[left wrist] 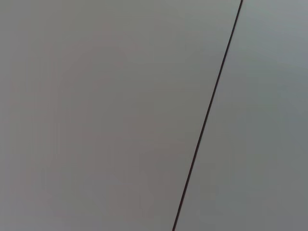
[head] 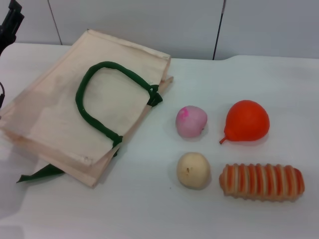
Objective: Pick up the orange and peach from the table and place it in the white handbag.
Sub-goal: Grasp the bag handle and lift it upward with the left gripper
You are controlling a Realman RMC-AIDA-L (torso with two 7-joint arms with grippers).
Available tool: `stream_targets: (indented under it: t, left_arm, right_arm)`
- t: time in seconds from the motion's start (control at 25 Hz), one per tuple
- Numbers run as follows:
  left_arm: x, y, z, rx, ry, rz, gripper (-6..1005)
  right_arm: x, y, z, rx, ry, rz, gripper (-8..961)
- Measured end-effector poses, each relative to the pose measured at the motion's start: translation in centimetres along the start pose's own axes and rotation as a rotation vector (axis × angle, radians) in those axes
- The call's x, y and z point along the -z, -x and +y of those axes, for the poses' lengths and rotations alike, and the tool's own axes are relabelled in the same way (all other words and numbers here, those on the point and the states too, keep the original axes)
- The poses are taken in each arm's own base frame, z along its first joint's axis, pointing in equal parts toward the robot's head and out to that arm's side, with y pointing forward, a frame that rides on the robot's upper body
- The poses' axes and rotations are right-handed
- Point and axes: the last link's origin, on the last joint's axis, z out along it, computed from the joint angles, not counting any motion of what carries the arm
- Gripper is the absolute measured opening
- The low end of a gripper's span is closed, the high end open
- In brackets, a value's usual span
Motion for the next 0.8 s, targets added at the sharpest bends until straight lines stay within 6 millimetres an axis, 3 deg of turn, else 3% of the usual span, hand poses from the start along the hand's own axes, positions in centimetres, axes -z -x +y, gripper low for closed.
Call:
stream_targets:
  t: [0.48,0.8]
  left_arm:
    - [0.01,0.06,0.08,0.019,0.006,-0.004,893]
    - [-0.34,-0.36,0.42,0.22,0.091,-0.047,891]
  right_arm:
    - [0.0,0.0,0.0,0.0,0.0,0.0,877]
    - [0.21,-0.01,-0.33,0.004,-0.007,0.001,878]
